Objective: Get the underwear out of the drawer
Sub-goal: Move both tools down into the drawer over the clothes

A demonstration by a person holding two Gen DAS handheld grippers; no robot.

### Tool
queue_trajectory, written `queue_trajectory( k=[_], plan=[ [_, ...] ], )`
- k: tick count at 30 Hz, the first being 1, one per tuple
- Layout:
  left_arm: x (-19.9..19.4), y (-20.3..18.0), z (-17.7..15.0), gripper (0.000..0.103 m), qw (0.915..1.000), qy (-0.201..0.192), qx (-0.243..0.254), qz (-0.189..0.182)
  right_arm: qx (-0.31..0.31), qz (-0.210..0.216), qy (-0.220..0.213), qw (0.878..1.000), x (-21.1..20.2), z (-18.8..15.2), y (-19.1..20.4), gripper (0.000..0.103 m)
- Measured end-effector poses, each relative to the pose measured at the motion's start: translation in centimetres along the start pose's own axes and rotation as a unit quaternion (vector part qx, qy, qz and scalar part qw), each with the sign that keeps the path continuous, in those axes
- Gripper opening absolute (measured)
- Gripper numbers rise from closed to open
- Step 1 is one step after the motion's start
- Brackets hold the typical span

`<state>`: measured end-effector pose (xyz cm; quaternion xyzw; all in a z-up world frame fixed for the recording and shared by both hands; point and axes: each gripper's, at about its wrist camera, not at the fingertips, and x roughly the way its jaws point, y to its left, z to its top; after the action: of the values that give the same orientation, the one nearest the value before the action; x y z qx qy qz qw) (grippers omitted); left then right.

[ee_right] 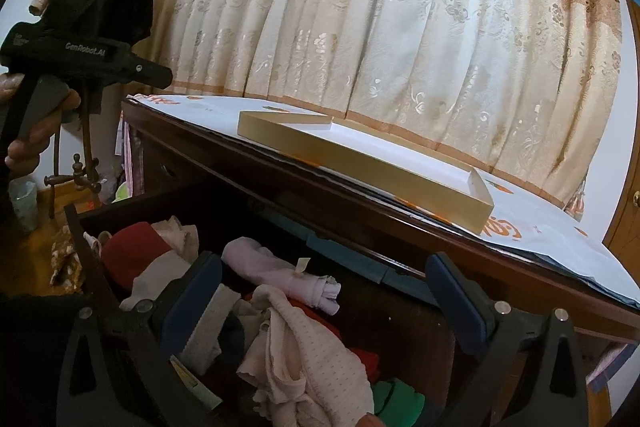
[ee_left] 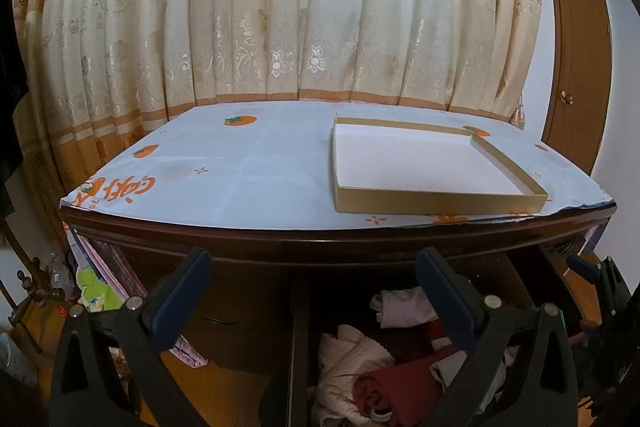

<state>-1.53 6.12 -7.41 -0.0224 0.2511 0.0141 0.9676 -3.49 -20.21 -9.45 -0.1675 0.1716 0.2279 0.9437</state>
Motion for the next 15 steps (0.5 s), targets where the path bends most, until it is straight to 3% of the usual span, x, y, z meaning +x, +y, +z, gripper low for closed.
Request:
queue_trajectory(
  k=[11, 15],
  plan=[
    [-0.08, -0.15, -0.18, 0.103, 1.0000, 0.002, 0.002, -0.002, -0.015, 0.002, 0.025, 1.000, 0.61, 0.27, 0.18, 0.103],
    [-0.28, -0.17, -0.37, 0.103, 1.0000, 0.003, 0.000, -0.002, 0.005, 0.011, 0.038, 0.999, 0.85, 0.39, -0.50, 0.103]
  ],
)
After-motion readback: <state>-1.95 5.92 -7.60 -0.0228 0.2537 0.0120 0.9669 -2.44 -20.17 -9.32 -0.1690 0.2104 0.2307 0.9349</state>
